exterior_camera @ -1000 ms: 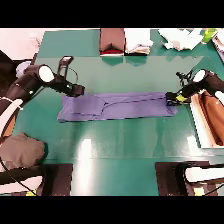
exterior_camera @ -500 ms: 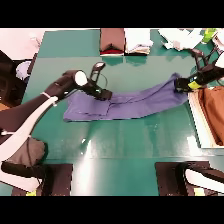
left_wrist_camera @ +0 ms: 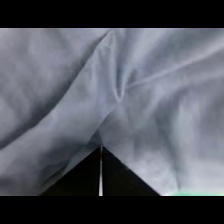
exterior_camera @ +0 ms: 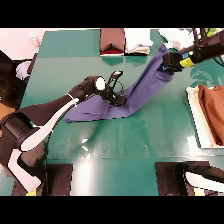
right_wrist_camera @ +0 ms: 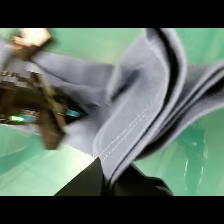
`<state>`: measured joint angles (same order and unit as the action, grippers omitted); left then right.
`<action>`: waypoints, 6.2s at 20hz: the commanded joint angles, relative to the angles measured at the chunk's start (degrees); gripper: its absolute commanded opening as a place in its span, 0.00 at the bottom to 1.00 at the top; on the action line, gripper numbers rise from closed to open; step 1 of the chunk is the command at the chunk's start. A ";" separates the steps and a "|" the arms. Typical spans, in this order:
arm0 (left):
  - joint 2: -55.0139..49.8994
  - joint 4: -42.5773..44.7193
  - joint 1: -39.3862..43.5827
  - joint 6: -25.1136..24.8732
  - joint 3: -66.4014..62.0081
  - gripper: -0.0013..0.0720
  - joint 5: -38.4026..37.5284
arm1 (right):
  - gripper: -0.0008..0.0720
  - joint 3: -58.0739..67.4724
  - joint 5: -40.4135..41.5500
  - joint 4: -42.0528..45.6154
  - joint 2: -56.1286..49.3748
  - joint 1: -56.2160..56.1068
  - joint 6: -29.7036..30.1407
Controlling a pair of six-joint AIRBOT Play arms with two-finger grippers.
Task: Fold the shirts.
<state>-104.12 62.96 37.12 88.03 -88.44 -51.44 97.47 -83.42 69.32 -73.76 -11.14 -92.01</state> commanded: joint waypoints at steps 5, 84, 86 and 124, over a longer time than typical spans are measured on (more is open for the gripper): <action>-0.59 -0.31 -0.63 0.02 -0.46 0.06 -0.76 | 0.04 10.34 -0.42 -0.76 -5.64 -8.90 -2.62; 36.46 16.26 -12.46 -2.34 4.96 0.06 -13.99 | 0.04 -14.53 18.27 3.43 1.07 48.37 -2.49; 36.46 16.26 -12.46 -2.36 4.96 0.06 -13.99 | 0.04 -10.86 17.18 3.67 1.07 48.35 -2.38; 36.48 16.04 -12.46 -2.58 4.98 0.06 -16.74 | 0.88 -22.40 5.11 8.44 18.01 56.96 4.83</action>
<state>-67.64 79.00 24.64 85.45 -83.50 -68.16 68.42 -77.78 88.64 -54.17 49.80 -86.67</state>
